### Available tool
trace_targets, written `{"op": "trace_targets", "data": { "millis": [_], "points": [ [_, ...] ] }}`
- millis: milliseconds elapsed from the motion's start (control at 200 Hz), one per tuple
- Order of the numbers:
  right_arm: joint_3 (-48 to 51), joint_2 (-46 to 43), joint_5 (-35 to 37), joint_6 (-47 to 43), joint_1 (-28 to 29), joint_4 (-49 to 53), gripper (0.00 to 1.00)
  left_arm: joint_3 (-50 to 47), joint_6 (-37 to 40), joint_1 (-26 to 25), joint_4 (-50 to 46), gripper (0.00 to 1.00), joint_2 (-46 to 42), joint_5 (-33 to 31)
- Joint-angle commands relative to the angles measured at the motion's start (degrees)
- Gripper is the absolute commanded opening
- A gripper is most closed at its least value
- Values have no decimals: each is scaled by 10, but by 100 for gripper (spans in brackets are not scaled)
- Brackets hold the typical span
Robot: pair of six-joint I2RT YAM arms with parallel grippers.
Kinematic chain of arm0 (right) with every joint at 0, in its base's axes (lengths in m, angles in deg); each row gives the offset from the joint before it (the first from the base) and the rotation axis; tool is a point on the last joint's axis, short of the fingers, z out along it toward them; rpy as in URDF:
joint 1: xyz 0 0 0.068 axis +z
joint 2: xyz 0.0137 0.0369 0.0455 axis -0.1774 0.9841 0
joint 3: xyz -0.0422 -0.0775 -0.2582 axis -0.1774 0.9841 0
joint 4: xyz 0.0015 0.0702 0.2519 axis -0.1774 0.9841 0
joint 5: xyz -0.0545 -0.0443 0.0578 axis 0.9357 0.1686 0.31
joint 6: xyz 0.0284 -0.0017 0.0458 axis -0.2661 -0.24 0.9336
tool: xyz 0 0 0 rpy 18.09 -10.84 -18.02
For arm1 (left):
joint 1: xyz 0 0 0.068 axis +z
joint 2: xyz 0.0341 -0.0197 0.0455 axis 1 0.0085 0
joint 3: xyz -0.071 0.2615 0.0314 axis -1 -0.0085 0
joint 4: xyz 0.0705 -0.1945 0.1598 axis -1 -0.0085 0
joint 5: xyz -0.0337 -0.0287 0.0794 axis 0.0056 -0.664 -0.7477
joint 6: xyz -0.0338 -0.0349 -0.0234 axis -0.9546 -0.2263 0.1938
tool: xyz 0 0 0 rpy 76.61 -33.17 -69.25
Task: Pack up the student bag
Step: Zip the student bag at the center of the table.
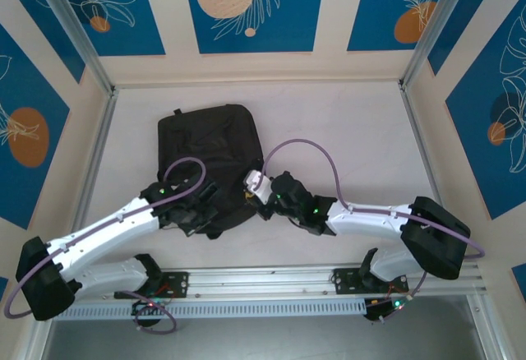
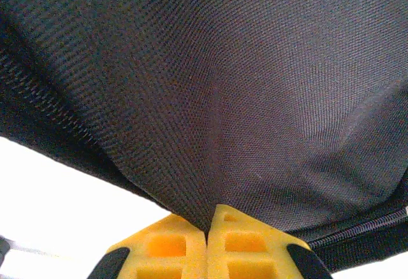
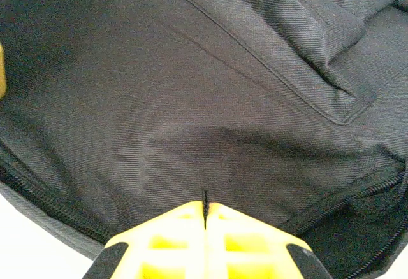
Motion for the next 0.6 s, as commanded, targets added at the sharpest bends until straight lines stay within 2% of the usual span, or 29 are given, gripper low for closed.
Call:
{"op": "trace_targets", "data": {
  "millis": [0,290,595],
  "points": [
    [-11,-22,29,-9,-19,-9,0,-10,15,3,-8,0,-16,8],
    [-20,-24,5,10,-71,-19,0,-22,35,3,-7,0,-33,17],
    [-62,23,-41,24,-134,-30,0,-16,62,3,-7,0,-42,24]
  ]
}}
